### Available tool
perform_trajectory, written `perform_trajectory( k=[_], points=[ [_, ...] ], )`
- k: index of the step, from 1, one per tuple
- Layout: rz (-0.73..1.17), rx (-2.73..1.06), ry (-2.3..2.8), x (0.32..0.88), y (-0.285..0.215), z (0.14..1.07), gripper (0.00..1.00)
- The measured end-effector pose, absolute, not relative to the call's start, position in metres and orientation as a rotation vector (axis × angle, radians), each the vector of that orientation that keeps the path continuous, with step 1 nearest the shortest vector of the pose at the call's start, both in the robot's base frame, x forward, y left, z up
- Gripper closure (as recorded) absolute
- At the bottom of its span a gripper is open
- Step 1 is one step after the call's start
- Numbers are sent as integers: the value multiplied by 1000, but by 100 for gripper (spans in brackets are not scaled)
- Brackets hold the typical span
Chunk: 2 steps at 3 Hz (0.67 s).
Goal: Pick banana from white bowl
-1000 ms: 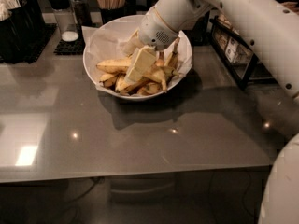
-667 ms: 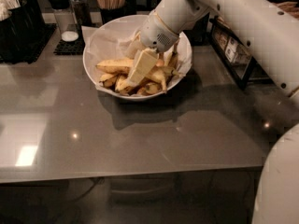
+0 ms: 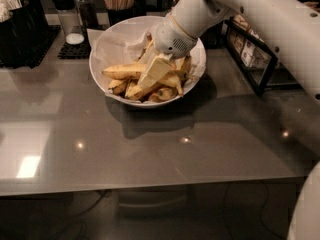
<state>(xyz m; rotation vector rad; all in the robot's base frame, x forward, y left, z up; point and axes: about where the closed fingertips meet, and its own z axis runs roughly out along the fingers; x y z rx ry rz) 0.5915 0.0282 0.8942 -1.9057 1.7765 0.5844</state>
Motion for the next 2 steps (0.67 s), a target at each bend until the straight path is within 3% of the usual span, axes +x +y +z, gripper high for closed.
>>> perform_trajectory(
  k=[1,2],
  points=[
    [560,-1896,1783,589,23,898,93],
    [545,-1890,1773,584,17,904,100]
  ],
)
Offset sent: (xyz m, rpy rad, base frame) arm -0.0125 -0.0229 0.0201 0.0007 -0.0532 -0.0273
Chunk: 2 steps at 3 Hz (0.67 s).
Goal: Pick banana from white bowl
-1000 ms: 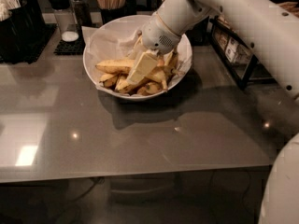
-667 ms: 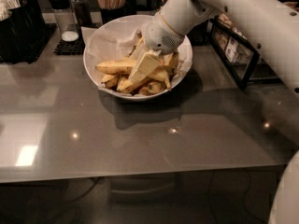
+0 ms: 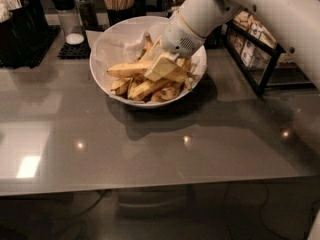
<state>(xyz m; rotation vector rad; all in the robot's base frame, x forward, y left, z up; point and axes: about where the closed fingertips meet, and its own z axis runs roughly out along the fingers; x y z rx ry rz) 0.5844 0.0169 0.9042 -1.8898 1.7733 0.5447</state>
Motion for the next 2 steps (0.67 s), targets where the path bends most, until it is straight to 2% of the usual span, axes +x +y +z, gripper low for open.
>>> perform_trajectory(
  k=[2],
  points=[
    [660,-1819,1598,557,3,935,100]
  ],
)
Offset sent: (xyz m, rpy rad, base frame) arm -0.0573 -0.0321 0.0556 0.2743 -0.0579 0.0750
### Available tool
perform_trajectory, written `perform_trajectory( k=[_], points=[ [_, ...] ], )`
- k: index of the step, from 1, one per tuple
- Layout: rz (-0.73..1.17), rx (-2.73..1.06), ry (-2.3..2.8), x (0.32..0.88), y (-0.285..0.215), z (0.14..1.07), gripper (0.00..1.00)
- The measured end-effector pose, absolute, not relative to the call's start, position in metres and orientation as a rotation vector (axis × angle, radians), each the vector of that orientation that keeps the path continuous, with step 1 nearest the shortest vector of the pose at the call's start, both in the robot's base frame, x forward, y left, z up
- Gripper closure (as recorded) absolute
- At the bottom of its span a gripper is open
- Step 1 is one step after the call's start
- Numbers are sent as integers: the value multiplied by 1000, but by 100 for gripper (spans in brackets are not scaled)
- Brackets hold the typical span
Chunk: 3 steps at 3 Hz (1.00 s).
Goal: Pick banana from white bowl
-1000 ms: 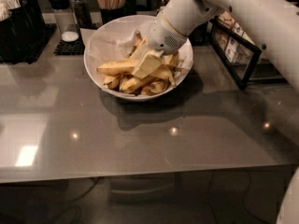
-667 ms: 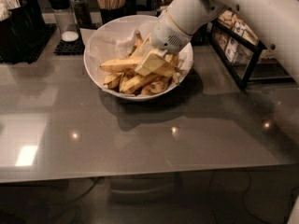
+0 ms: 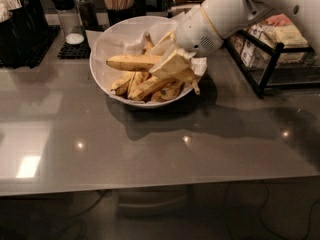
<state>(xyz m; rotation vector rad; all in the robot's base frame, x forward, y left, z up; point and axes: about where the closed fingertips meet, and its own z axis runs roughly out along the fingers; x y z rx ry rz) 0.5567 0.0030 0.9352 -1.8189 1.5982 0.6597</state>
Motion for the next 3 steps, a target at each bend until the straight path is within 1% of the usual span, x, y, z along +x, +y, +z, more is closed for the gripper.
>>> perform_trajectory(
  k=[2,3],
  points=[
    [699,-1777,1704,498,-32,946,100],
    [700,-1777,1707,497,-33,945,100]
  ],
)
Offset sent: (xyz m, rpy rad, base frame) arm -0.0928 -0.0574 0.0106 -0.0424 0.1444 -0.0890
